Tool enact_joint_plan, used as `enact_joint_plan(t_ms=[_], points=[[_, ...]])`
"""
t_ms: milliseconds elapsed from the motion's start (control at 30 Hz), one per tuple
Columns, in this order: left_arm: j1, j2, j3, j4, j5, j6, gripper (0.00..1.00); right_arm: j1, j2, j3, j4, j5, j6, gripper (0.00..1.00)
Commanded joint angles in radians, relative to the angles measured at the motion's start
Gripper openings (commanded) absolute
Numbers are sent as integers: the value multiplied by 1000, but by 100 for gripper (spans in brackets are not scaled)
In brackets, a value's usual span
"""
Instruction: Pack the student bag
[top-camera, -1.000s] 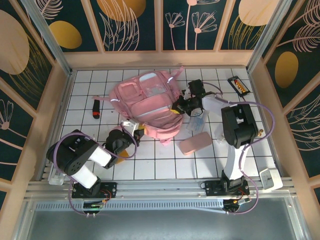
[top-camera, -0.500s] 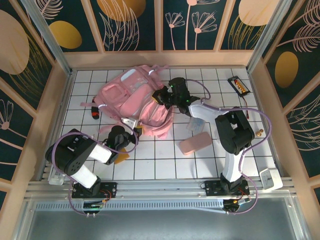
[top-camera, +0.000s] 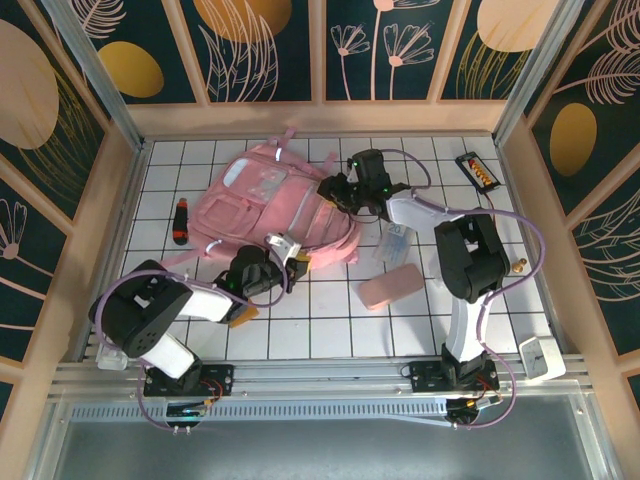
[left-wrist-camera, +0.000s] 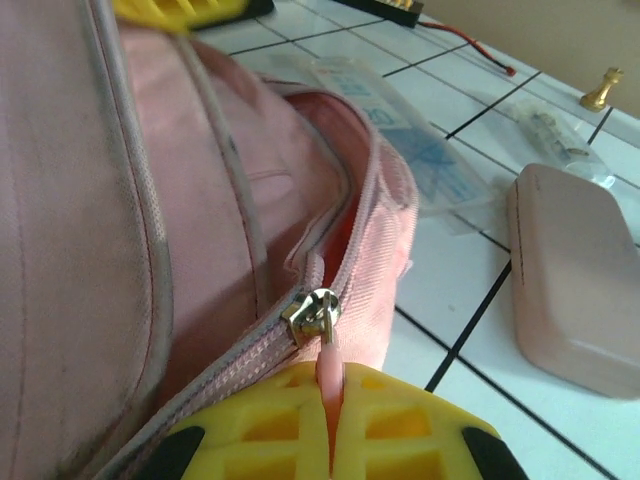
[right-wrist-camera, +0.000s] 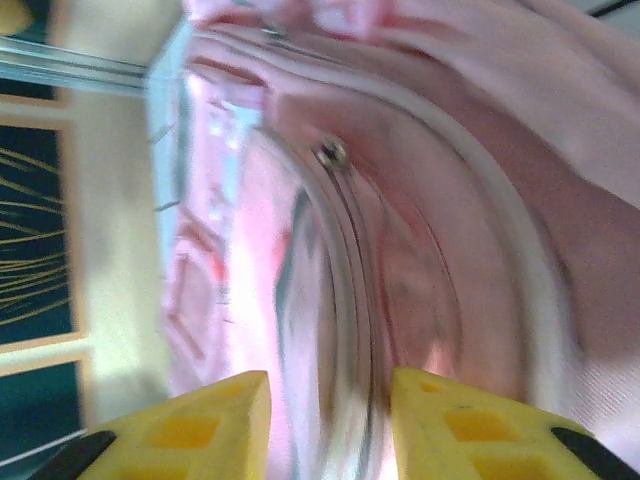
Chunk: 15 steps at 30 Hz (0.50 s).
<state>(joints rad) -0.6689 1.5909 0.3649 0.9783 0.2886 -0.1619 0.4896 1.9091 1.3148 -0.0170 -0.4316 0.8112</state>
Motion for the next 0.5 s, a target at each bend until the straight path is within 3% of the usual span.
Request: enact_joint_plan(t_ms=[0,100,233,333,467], points=[[-5,36,77,127,77,-3,9,-12,-116,1,-218,68,-192,38],[-4,65,118,147,200,-19,31,4,-193,-58,-311,116,-242,38],[-2,26,169,32,331,8,40,49,-273,-136,-426,191,-284,38],[0,-64,201,-228,411,189,42,86,-333,-187,-470,227,-295,38],[26,-209,285,-716,461,613,41,133,-354,-219,-515,224,-313,38]])
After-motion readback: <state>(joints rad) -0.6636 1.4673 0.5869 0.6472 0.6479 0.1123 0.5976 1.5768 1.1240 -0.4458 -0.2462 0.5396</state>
